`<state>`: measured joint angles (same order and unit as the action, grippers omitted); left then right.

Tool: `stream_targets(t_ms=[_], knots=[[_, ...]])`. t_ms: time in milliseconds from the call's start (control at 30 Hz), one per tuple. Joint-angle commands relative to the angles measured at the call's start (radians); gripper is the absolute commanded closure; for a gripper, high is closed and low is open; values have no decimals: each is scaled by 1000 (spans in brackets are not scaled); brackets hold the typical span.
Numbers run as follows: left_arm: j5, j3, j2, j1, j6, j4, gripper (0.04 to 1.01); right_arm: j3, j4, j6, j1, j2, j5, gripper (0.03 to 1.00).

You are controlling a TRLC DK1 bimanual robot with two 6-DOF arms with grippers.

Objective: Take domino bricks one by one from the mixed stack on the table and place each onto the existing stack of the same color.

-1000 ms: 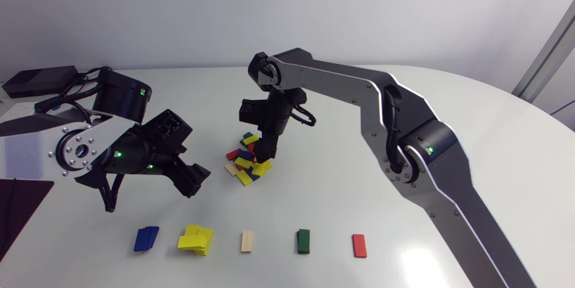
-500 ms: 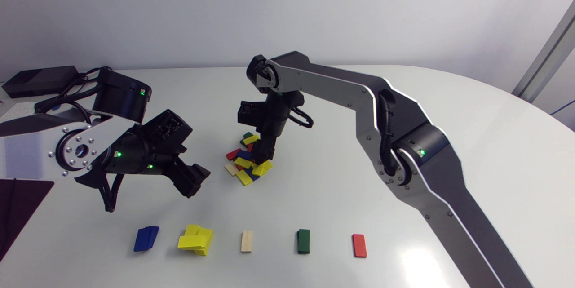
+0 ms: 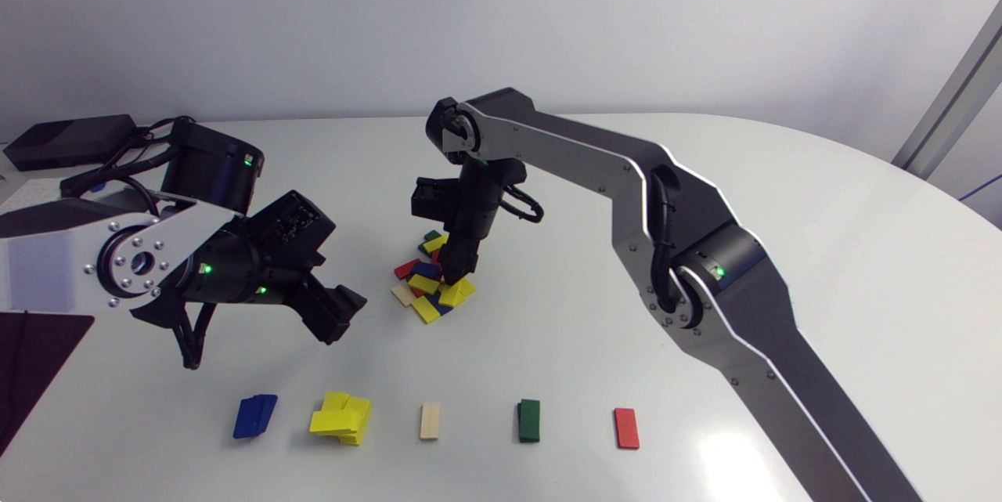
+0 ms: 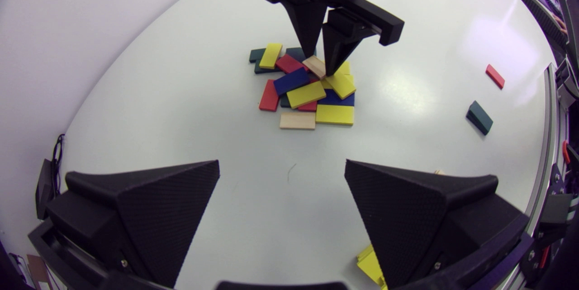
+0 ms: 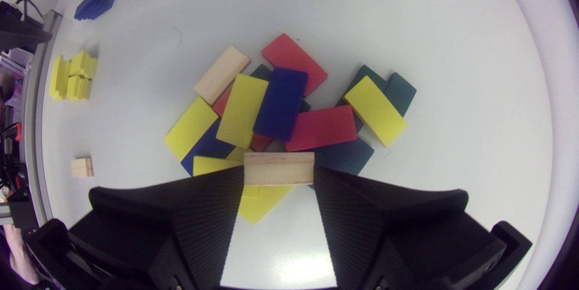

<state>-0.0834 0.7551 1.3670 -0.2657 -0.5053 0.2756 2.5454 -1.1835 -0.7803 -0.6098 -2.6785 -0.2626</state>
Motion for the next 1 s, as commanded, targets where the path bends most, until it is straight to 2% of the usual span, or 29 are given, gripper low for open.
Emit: stream_targets(t_ms=[0,333,500,567,733,967], knots=[[-12,-22,14,11,-25,-7,59,16,-28,12,-7,-50,-7,769],[-12,-23,14,20,-29,-7,59,44,-42,18,-5,-9,-10,777],[-12,-26,10,20,-29,-7,59,-28,-34,24,2,88,-17,777],[-12,-28,10,19,-27,-7,59,-142,18,24,1,169,-15,777],[-12,-23,9,8,-10,-9,57,-521,229,38,-27,394,8,777],[-12,-25,21,-23,47,-46,57,-835,417,82,-84,562,54,777]])
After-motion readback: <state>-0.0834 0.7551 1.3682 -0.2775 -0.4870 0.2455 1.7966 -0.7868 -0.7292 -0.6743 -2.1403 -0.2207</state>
